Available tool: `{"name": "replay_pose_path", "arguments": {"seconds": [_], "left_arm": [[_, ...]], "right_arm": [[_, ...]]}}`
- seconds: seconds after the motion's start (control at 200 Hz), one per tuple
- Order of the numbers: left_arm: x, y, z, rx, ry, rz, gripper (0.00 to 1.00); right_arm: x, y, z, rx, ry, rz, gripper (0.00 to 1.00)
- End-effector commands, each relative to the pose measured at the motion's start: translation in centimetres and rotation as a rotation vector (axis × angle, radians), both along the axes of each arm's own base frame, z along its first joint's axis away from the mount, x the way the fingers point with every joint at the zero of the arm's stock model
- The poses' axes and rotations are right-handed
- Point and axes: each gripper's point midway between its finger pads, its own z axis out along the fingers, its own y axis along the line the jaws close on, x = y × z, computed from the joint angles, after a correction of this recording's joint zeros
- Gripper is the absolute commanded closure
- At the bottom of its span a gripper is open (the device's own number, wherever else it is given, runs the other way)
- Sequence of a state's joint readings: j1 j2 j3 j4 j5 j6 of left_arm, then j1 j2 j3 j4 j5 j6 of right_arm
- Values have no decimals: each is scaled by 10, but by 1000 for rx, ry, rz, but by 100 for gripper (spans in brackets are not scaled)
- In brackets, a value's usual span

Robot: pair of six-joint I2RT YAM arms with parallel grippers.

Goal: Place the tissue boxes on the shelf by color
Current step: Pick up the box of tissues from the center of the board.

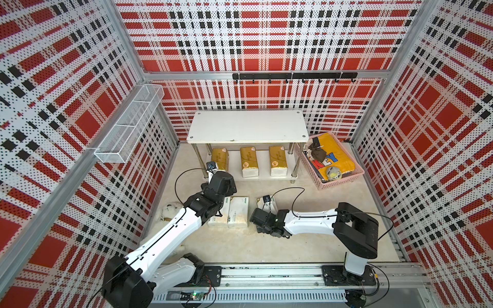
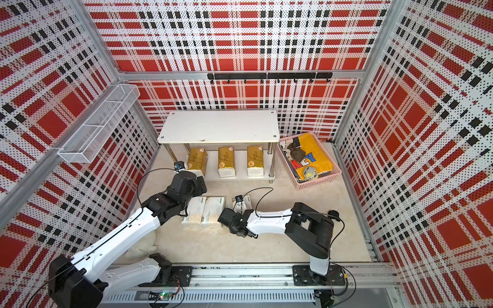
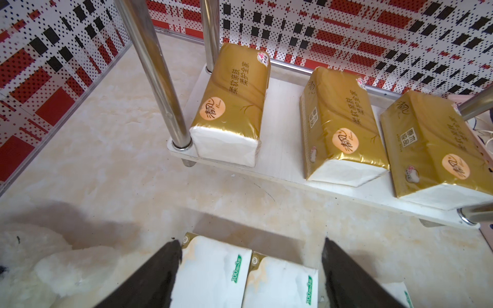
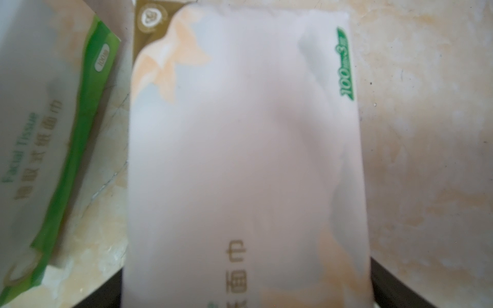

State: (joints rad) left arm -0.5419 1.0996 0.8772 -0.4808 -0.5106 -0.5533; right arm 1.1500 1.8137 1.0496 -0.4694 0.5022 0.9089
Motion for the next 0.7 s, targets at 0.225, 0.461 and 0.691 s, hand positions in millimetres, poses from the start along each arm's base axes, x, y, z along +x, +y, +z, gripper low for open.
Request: {"name": "replay_pose_path", "arguments": {"seconds": [0.225,0.461,0.691], "left_arm": [[-1,2,15,-9,-37,15,13],[0,3,17,-3,-37,18,13],[2,8,17,2,-36,37,13]], "right_arm": [[0,0,5,10,-22,8,6],[1,-1,24,24,-44,19,8],[-7,-1,40,66,-26,62,10]]}}
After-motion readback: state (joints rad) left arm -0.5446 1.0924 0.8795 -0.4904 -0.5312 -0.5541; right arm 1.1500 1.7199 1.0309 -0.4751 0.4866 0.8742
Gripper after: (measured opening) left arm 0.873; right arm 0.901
